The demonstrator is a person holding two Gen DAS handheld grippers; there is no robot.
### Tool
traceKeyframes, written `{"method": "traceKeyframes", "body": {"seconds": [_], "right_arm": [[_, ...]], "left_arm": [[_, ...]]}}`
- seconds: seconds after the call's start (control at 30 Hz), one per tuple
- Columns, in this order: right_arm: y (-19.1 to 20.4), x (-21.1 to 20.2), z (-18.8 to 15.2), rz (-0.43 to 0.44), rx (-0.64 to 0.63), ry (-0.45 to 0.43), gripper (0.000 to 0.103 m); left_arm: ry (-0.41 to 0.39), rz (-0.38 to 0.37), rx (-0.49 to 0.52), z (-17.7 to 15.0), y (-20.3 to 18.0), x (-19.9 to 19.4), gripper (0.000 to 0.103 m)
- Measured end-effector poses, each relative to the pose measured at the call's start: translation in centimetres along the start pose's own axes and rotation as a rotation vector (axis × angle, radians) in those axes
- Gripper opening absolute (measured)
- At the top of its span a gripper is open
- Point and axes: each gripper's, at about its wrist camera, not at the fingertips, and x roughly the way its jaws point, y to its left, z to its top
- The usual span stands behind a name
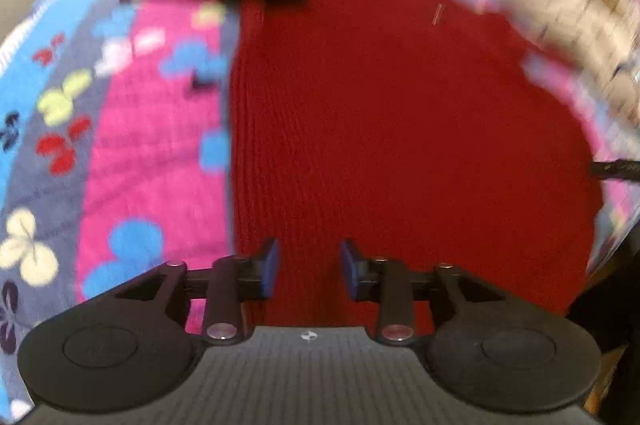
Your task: Fold small clothes
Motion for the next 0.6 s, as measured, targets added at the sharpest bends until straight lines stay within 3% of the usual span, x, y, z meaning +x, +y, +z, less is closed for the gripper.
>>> {"method": "traceKeyframes", "body": {"seconds": [0.03, 0.07, 0.13, 0.2, 0.33, 0.47, 0.6], "right_arm": [[0.4, 1.3, -0.5, -0.043, -0.035, 0.07, 0.046], [0.8, 1.6, -0.8, -0.078, -0.07, 0.076, 0.056], [1.1, 0.6, -0.5, -0.09, -0.073, 0.041, 0.056], [0.5, -1.1, 0.0, -0.069, -0.017, -0.042, 0.054], [-1.2, -6.4, 1.1, 0.003, 0.094, -0.303, 0.054], [-3.3, -11.0, 3.0, 0.084, 0.119, -0.494, 0.055], [-4.6, -13.9, 3.3, 0.123, 0.055, -0.605, 0.057]], "left_arm": [[0.039, 0.025, 0.021, 0.0, -0.5, 0.8, 0.038], [0.037, 0.039, 0.044, 0.1, -0.9, 0.9, 0.039], [-0.013, 0.017, 0.039, 0.5, -1.1, 0.2, 0.04], [-0.096, -0.004, -0.009, 1.1, -0.8, -1.1, 0.041], [-0.274, -0.039, -0.165, 3.3, 1.0, -3.9, 0.044], [-0.359, -0.032, -0.26, 7.1, 3.5, -4.0, 0.042], [-0.435, -0.028, -0.332, 11.2, 6.4, -2.6, 0.029]]}}
